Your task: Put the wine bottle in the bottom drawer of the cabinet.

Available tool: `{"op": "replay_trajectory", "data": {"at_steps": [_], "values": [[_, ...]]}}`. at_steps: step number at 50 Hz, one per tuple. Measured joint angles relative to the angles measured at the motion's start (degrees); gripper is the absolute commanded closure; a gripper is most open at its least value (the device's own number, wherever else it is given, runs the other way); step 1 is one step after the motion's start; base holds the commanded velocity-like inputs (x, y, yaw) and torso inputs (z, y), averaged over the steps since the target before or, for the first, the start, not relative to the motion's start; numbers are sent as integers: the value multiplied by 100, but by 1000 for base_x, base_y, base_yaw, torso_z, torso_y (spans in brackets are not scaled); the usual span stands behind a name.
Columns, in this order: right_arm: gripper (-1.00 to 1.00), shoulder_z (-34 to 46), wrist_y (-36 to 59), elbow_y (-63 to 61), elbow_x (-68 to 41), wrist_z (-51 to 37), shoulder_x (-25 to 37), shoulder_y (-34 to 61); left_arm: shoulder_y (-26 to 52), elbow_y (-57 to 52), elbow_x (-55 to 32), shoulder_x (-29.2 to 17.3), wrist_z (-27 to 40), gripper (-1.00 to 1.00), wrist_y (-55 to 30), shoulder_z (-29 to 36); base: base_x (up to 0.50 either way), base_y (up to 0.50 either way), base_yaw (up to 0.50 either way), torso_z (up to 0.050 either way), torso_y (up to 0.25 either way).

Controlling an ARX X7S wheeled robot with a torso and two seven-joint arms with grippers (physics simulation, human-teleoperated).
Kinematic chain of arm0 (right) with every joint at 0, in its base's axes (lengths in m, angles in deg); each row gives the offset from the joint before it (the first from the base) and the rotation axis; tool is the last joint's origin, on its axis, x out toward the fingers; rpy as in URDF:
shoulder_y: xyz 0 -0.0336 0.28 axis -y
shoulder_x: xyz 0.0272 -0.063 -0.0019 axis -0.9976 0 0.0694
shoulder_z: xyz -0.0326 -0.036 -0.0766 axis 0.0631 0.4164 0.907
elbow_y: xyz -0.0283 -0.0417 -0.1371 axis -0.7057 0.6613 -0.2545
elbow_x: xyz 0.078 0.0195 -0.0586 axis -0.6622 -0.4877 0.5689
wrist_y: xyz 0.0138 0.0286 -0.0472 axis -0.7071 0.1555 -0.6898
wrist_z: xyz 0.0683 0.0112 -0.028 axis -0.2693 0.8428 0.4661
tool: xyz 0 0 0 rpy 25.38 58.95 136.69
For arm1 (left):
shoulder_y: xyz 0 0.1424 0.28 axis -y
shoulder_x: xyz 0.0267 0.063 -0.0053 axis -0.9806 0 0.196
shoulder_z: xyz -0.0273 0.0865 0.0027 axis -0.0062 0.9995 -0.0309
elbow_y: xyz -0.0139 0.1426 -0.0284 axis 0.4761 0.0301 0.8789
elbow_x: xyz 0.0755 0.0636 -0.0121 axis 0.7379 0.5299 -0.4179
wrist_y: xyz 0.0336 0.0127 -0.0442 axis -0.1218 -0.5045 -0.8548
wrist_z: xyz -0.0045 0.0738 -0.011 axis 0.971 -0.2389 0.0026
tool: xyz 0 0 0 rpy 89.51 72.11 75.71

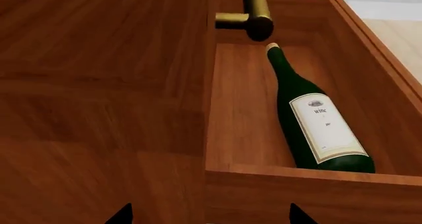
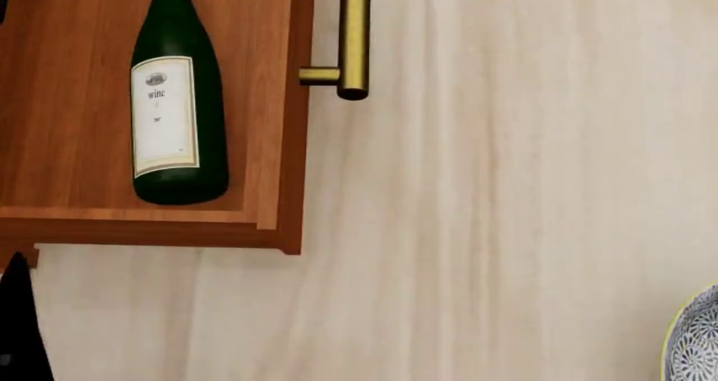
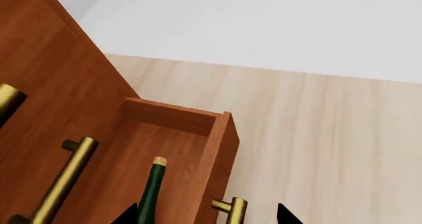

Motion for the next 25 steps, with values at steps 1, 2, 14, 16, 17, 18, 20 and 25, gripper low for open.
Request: {"op": "replay_trajectory", "data": {"at_steps": [1,2,14,16,17,18,20,25], "values": [[-100,-16,-35,-130,-157,-140,57,-71,38,-23,-19,-26,25,-100,-7,16,0,0,0,0,0],[-100,-31,-73,-264,-309,-276,115,-147,82,-44,-35,-53,51,-100,-9,44,0,0,0,0,0],[-100,-138,-635,-1640,-1716,-1413,789,-920,1432,-185,-2,-364,482,-100,415,1562,0,0,0,0,0],[-100,-154,-738,-1834,-1887,-1536,894,-1019,1797,-196,40,-402,585,-100,552,2007,0,0,0,0,0],[-100,-163,-789,-1926,-1964,-1591,944,-1065,1993,-201,63,-418,640,-100,626,2246,0,0,0,0,0],[-100,-172,-839,-2017,-2038,-1643,994,-1110,2199,-206,91,-432,697,-100,705,2500,0,0,0,0,0],[-100,-190,-943,-2194,-2175,-1738,1091,-1197,2604,-213,140,-456,800,-100,858,2992,0,0,0,0,0],[-100,-216,-1171,-2596,-2453,-1922,1311,-1392,3436,-226,283,-497,984,-100,1244,4045,0,0,0,0,0]]}}
